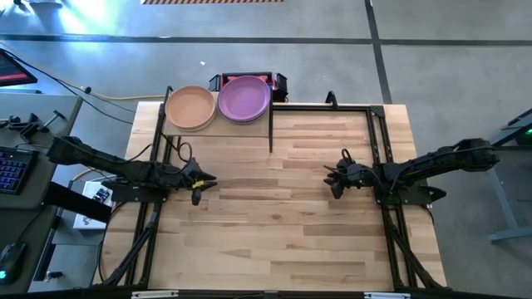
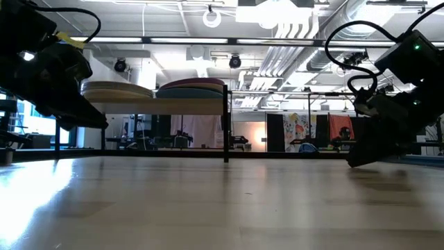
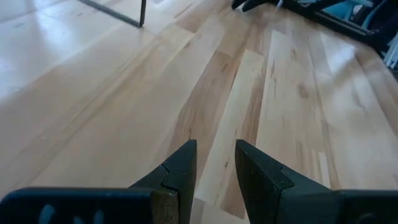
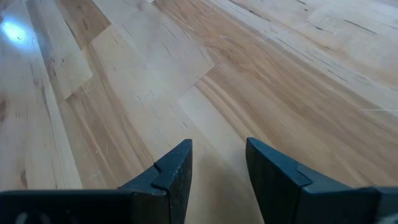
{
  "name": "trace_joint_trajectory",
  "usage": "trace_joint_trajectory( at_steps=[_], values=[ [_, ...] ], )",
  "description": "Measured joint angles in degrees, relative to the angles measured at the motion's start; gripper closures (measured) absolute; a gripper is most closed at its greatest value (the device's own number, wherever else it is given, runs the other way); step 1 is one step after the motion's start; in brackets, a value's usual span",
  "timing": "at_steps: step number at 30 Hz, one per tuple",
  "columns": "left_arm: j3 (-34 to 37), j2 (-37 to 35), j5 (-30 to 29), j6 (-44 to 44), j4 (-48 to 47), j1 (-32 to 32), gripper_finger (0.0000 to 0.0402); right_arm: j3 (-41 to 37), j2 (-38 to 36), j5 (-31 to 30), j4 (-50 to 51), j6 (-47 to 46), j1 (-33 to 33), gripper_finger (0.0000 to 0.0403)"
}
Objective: Place and stack plates onto a shelf
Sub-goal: Return to Home Position
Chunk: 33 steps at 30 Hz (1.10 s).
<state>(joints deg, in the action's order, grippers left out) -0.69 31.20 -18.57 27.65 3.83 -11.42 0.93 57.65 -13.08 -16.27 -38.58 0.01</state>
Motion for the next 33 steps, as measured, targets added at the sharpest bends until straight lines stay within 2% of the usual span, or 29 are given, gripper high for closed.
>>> trace_joint_trajectory(
  at_steps=[12,15,22,33],
  values=[
    [0.00,0.07,0.76,-3.33,-0.87,0.00,0.0303,0.02,-0.11,0.00,0.16,0.01,0.00,0.0258],
    [0.00,0.07,0.79,-2.80,-0.85,0.00,0.0303,0.04,-2.74,0.02,1.06,0.01,-0.01,0.0258],
    [-0.02,-4.71,0.98,-2.39,-0.86,0.22,0.0303,0.02,-16.30,0.00,3.79,0.01,0.00,0.0258],
    [-0.02,-19.23,1.00,-2.35,-0.75,0.31,0.0303,0.02,-37.86,0.00,4.07,0.01,0.00,0.0258]
  ],
)
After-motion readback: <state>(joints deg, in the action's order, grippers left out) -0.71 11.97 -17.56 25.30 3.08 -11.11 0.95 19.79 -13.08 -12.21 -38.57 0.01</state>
